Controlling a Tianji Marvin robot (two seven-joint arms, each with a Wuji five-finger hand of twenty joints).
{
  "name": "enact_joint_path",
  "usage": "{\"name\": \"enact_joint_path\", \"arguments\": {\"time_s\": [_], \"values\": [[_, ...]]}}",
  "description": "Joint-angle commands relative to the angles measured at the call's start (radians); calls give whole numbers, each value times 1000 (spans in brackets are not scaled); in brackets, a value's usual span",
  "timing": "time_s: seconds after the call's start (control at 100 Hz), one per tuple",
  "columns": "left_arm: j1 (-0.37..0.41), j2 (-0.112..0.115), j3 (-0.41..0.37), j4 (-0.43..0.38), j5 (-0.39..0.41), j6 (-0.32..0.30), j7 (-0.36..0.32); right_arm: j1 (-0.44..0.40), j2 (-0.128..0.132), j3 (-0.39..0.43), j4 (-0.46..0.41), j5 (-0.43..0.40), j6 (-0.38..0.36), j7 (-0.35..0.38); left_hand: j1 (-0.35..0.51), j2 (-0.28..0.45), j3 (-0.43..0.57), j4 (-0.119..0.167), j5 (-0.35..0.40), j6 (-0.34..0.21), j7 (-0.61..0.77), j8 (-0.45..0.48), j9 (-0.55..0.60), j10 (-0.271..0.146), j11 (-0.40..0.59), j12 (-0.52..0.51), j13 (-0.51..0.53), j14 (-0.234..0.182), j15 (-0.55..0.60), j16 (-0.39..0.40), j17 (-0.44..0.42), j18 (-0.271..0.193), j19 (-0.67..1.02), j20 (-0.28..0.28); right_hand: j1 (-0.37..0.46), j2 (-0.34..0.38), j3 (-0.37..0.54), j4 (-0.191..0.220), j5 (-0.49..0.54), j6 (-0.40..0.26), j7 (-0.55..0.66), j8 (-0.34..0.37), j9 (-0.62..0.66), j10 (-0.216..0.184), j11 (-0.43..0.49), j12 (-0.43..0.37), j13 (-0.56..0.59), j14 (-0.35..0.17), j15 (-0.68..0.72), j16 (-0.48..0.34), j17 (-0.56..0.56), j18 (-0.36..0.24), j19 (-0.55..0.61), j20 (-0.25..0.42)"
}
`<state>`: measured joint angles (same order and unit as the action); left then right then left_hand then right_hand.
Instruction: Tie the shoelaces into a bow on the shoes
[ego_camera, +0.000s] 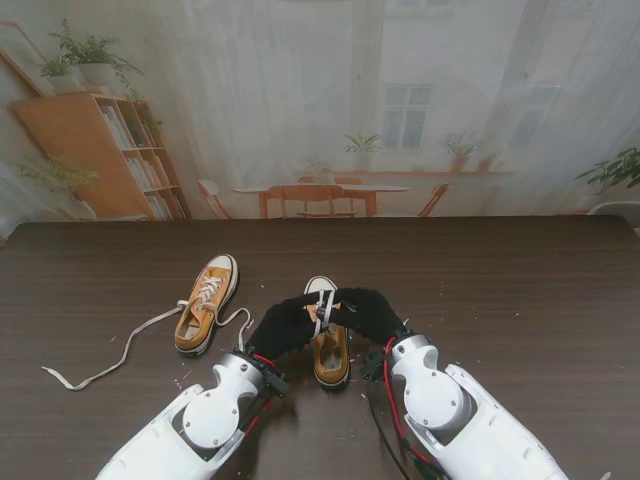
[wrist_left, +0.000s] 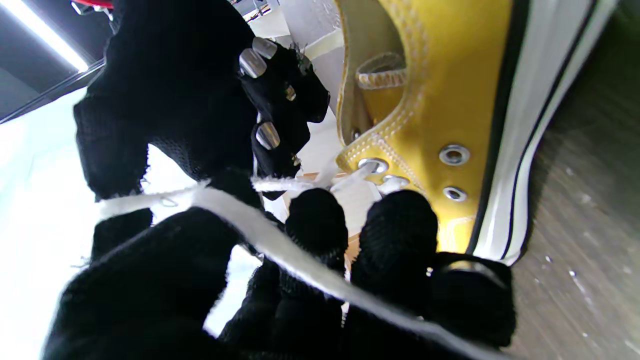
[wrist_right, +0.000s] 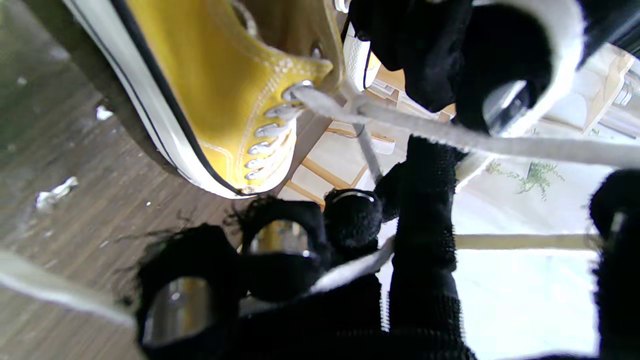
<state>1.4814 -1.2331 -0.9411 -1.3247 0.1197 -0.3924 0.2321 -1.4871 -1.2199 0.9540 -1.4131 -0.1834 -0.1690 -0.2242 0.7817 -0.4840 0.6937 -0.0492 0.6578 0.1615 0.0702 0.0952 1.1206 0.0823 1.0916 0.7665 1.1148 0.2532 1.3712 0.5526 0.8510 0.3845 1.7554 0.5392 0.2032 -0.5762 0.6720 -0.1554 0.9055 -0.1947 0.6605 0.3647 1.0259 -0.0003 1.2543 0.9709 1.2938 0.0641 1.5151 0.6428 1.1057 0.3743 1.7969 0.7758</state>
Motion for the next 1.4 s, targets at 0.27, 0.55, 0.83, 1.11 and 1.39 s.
{"name": "enact_joint_path", "arguments": {"time_s": [0.27, 0.55, 0.83, 1.11, 1.39], "values": [[-21, -8, 19, 32, 101, -47, 62, -13, 6, 19, -38, 147, 60, 118, -20, -36, 23, -25, -61, -202, -49, -30, -17, 7, -17, 12, -10, 16, -7, 33, -7, 41, 1, 41, 115, -30, -94, 29, -14, -37, 36, 9, -133, -17, 3, -17, -19, 13, -71, -95, -125, -36, 35, 49], [-30, -9, 30, 50, 185, -62, 111, -8, 5, 17, -37, 191, 80, 142, -20, -35, 27, -25, -59, -202, -49, -30, -16, 7, -17, 12, -9, 16, -9, 36, -7, 41, -3, 51, 290, -58, -164, 25, 37, -28, 85, 70, -188, -27, -1, -26, -80, 0, -91, -87, -187, -56, 1, 79], [-33, -10, 33, 59, 210, -61, 131, -3, 6, 11, -39, 182, 93, 147, -19, -35, 28, -23, -54, -198, -47, -30, -17, 6, -18, 12, -9, 15, -10, 38, -6, 41, -6, 58, 229, -402, 448, -218, 40, -48, 260, -82, -203, -24, -1, -35, -99, -5, -103, -78, -207, -61, -15, 93], [-38, -4, 33, 69, 233, -79, 127, 3, 0, 5, -46, 198, 112, 138, -18, -37, 28, -22, -38, -205, -42, -28, -15, 3, -21, 11, -7, 11, -14, 37, -6, 41, -8, 64, 292, -407, 444, -223, 59, -62, 370, -122, -196, -20, -3, -39, -100, -3, -104, -78, -208, -62, -16, 93], [-43, 0, 37, 79, 290, -95, 153, 8, -7, -2, -54, 217, 142, 129, -22, -40, 29, -21, -28, -203, -39, -27, -10, 1, -24, 9, -3, 5, -17, 35, -5, 36, -13, 65, 313, -401, 449, -215, 94, -53, 390, -115, -189, -18, -4, -41, -97, 6, -107, -79, -212, -54, -19, 94]]}}
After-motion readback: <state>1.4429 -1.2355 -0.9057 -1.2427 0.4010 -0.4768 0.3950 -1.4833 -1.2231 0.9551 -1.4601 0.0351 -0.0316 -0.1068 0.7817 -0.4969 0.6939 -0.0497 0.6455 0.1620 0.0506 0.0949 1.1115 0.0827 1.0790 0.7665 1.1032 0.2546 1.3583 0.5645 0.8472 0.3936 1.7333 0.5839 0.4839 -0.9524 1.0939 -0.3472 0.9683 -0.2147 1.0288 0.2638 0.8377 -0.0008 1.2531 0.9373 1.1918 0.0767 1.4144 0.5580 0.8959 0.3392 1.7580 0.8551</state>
